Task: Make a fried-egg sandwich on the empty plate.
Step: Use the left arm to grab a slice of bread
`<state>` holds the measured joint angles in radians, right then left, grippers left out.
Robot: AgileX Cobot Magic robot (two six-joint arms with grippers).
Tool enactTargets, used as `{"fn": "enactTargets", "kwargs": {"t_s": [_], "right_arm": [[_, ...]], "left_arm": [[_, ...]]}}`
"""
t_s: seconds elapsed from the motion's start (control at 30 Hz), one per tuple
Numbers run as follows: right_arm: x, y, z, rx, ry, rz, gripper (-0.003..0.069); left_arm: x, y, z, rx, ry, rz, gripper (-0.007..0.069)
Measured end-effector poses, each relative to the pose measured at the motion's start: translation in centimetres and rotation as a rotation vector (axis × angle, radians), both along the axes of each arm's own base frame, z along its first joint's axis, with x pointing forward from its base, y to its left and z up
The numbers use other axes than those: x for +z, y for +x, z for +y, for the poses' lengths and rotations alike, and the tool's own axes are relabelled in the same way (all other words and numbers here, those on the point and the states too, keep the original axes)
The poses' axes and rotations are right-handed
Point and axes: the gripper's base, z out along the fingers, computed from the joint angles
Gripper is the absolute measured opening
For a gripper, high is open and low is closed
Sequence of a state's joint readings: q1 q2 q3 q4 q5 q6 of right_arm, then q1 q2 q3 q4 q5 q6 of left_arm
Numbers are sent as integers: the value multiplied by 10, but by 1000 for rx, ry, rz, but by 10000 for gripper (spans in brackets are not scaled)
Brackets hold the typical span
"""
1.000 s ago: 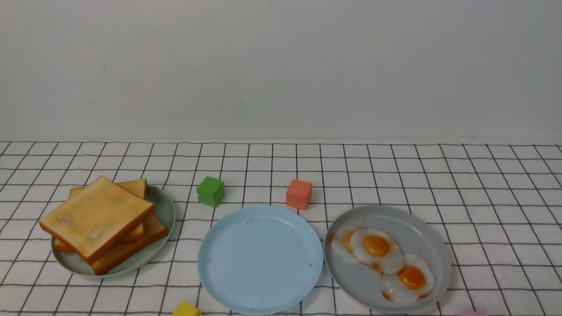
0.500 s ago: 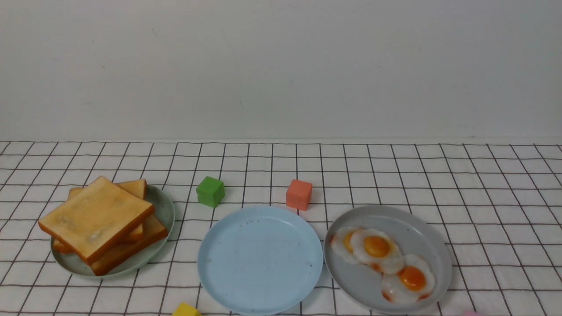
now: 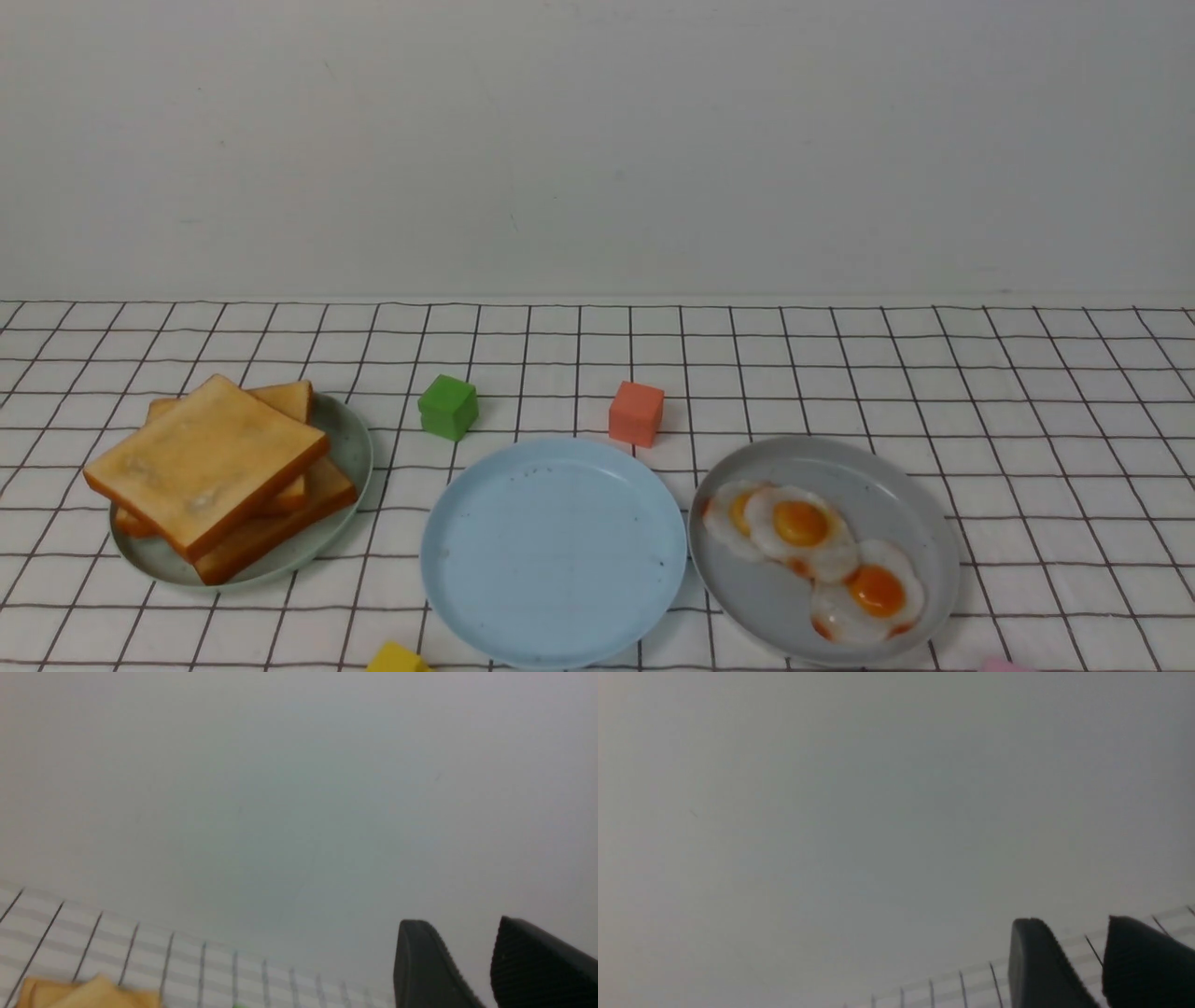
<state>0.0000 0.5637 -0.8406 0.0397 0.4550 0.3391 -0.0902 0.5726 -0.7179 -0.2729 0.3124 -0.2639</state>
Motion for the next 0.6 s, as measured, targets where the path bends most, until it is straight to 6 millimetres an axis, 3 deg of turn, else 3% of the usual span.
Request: {"fn": "enactTargets", "kwargs": {"t_s": [0.17, 0.33, 0.43, 0.6], "right_arm": [[-30, 24, 1, 12, 16, 209, 241], [-58, 44, 18, 185, -20, 441, 241], [-68, 50, 32, 336, -53, 528, 241], [-76, 58, 46, 478, -59, 576, 241]], "left_arm": [[-28, 35, -5, -21, 54, 239, 238], [-67, 77, -9, -19, 5, 525, 238], [-78, 96, -5, 6, -37, 651, 238], [-82, 120, 19, 82, -128, 794, 238]]}}
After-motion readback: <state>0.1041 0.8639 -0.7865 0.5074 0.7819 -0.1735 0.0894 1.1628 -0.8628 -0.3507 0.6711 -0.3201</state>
